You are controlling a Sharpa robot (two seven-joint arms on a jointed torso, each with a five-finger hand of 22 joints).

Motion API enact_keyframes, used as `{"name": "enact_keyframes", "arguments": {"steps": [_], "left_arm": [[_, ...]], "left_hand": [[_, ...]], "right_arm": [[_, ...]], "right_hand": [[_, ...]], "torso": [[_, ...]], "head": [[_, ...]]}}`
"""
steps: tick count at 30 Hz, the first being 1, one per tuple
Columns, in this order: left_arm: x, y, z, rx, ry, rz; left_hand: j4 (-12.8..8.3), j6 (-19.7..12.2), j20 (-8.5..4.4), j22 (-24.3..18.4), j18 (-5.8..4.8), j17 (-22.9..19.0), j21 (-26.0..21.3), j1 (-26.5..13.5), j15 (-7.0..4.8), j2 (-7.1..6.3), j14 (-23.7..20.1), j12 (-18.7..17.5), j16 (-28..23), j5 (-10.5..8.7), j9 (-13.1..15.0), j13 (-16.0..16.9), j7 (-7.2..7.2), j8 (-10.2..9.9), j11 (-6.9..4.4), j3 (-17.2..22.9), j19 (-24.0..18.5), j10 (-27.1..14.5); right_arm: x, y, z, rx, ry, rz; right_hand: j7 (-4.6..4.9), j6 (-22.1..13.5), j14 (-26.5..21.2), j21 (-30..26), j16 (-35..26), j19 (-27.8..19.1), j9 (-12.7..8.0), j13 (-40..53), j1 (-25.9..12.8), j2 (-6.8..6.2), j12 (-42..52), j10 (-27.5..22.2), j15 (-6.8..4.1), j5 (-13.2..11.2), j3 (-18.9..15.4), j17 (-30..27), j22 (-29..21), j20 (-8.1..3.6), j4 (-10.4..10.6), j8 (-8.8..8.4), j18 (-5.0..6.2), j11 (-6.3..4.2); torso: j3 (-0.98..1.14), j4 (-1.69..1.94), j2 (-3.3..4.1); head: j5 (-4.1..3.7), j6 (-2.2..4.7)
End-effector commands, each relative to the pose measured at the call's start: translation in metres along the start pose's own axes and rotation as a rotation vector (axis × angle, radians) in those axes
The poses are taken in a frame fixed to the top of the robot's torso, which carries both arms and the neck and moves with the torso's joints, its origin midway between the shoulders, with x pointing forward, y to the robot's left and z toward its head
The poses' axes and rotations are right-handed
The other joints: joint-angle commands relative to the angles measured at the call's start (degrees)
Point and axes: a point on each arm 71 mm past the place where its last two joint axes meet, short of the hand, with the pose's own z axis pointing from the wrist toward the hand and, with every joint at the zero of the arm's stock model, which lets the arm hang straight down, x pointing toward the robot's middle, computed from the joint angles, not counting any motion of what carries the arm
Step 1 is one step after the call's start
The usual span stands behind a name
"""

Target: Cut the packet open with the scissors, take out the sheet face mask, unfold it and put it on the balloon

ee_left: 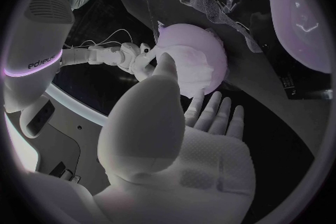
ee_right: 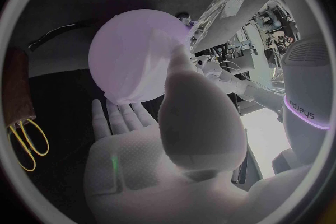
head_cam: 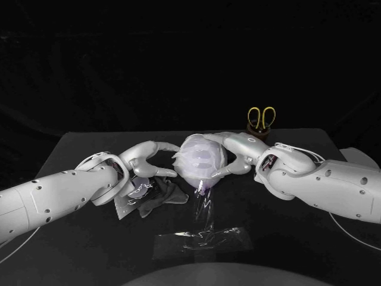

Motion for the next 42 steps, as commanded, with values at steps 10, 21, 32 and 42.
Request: {"name": "enact_keyframes", "arguments": {"steps": [10, 21, 32, 42], "left_arm": [[-0.006, -0.005, -0.002, 0.058, -0.084, -0.092], [-0.02, -0.002, -0.012, 0.028, -0.156, -0.23], [-0.038, -0.001, -0.018, 0.005, -0.237, -0.35], [-0.039, -0.018, -0.007, 0.045, -0.239, -0.361]], "left_hand": [[0.0, 2.4, 0.15, -0.1, 0.02, -0.1, 0.0, 1.2, 0.51, -0.4, 0.3, -0.1, -0.6, -0.16, 0.6, 0.0, 7.56, 1.1, 0.16, -0.1, 0.4, 0.3], [-0.2, 5.2, 0.24, 0.6, -1.75, 0.7, 0.7, 2.9, -0.35, 1.11, 4.7, 0.6, 0.6, -0.21, 1.2, 0.5, 7.7, 2.2, -0.57, 1.1, 2.6, 6.6], [-0.2, 5.8, 0.28, 1.0, -2.01, 0.9, 1.1, 3.5, -0.59, 1.22, 6.3, 0.7, 0.9, -0.2, 1.3, 0.6, 7.63, 2.3, -0.74, 1.1, 3.9, 9.1], [-0.3, 5.9, 0.28, 0.7, -2.04, 0.6, 1.1, 3.8, -0.56, 1.36, 5.0, 0.7, 0.2, -0.21, 1.3, 0.6, 7.43, 2.3, -0.74, 1.2, 3.7, 9.7]], "right_arm": [[-0.015, 0.006, -0.008, -0.116, -0.211, 0.196], [-0.029, -0.014, -0.032, -0.037, -0.303, 0.395], [-0.037, -0.047, -0.061, 0.167, -0.351, 0.59], [-0.036, -0.057, -0.068, 0.268, -0.336, 0.604]], "right_hand": [[6.83, 5.8, 3.1, 0.4, 0.3, 1.1, 1.3, 0.4, 2.6, 3.48, 0.5, 4.3, 0.53, -0.2, 2.9, 0.0, -0.5, 0.11, -0.3, 1.8, 0.52, 0.02], [6.39, 9.2, 3.6, -0.2, 0.2, -0.9, 2.1, 0.5, 3.6, 4.45, 0.5, 6.6, 1.95, -0.2, 3.2, -0.2, -2.1, 0.13, -0.4, 2.76, 0.97, 0.52], [6.93, 24.8, 29.1, 7.3, 7.5, 21.9, 5.4, 1.8, 9.2, 9.94, 4.2, 26.9, -1.13, -0.6, 6.1, 4.3, 8.2, -0.11, -3.2, 7.67, 4.76, -0.66], [3.55, 31.1, 44.1, 12.7, 13.8, 34.8, 4.6, 1.6, 12.1, 11.05, 5.6, 39.0, -6.28, -0.5, 9.1, 7.9, 8.5, -3.49, -2.7, 9.23, 6.15, -4.9]], "torso": [[0.06, -0.04, -0.06], [0.15, -0.1, -0.15], [0.13, -0.17, -0.09], [0.02, 0.0, 0.01]], "head": [[-0.68, 0.55], [-1.25, 0.99], [-2.46, 1.43], [-3.35, 2.04]]}}
